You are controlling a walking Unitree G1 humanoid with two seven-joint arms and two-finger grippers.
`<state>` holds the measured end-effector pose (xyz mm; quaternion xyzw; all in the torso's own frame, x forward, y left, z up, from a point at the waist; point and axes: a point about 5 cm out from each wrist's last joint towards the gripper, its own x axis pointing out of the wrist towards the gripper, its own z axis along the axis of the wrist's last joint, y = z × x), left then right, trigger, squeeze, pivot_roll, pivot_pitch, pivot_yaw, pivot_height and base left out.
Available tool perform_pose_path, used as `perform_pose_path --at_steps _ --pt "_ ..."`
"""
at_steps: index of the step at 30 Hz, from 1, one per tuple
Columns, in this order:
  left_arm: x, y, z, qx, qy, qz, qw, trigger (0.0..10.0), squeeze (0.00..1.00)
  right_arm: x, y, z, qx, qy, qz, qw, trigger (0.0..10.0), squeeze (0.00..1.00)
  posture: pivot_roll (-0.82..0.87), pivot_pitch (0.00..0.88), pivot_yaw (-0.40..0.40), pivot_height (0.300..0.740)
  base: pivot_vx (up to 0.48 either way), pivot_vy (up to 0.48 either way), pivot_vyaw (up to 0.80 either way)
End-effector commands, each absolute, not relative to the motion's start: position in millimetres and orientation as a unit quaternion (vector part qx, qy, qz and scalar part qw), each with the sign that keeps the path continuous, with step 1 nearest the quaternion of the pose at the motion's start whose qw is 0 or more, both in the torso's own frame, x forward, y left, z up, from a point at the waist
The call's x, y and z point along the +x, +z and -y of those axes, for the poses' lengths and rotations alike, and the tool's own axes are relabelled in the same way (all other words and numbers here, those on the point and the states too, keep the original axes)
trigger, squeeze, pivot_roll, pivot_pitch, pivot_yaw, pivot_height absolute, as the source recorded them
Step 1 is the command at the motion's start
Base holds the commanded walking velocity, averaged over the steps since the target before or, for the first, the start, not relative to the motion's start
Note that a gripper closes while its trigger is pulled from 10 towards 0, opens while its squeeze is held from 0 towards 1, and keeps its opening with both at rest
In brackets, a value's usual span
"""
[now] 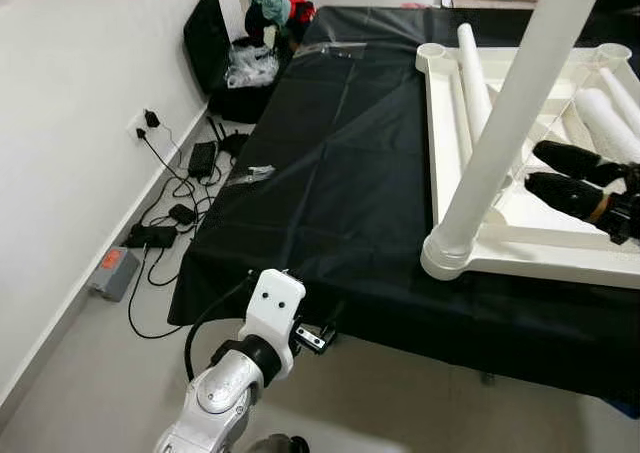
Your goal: Building children table
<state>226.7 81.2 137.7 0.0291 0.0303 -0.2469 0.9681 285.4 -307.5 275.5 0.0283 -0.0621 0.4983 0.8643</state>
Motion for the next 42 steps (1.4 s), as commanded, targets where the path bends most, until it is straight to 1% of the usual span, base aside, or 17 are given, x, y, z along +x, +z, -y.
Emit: perform_pose_path --at_steps 1,6,14,17,20,23,26,42 --pt "223.3 136.5 -83.3 0.036 -0.248 -0.038 0.967 10.0 0.0 286.0 274.5 298.5 0.026 0.524 0.056 0.85 10.0 0.0 0.16 0.232 0.031 0.74 0.0 0.0 0.0" --pt "222.9 136.9 -83.5 0.036 -0.248 -0.039 0.967 10.0 0.0 286.4 277.8 292.5 0.026 0.544 0.057 0.837 10.0 0.0 0.16 0.232 0.031 0.74 0.0 0.0 0.0" --pt "222.2 136.9 -83.6 0.037 -0.248 -0.041 0.967 10.0 0.0 286.1 278.9 288.6 0.021 0.553 0.057 0.831 10.0 0.0 0.16 0.242 0.031 0.74 0.0 0.0 0.0" --pt "222.2 136.9 -83.6 0.037 -0.249 -0.042 0.967 10.0 0.0 287.3 278.1 280.2 0.021 0.564 0.06 0.823 10.0 0.0 0.16 0.244 0.034 0.74 0.0 0.0 0.0" --pt "222.2 137.0 -83.6 0.036 -0.249 -0.043 0.967 10.0 0.0 287.8 277.8 277.2 0.02 0.568 0.062 0.821 10.0 0.0 0.16 0.244 0.034 0.74 0.0 0.0 0.0" --pt "222.4 137.2 -83.1 0.036 -0.249 -0.043 0.967 10.0 0.0 291.0 274.7 265.0 0.015 0.58 0.062 0.812 10.0 0.0 0.16 0.247 0.032 0.74 0.0 0.0 0.0" --pt "222.4 137.3 -82.9 0.036 -0.248 -0.043 0.967 10.0 0.0 292.9 273.1 258.9 0.012 0.586 0.064 0.808 10.0 0.0 0.16 0.246 0.031 0.74 0.0 0.0 0.0" --pt "220.9 137.0 -81.5 0.035 -0.249 -0.045 0.967 10.0 0.0 301.3 268.8 241.6 0.006 0.591 0.061 0.805 10.0 0.0 0.16 0.234 0.022 0.74 0.0 0.0 0.0"
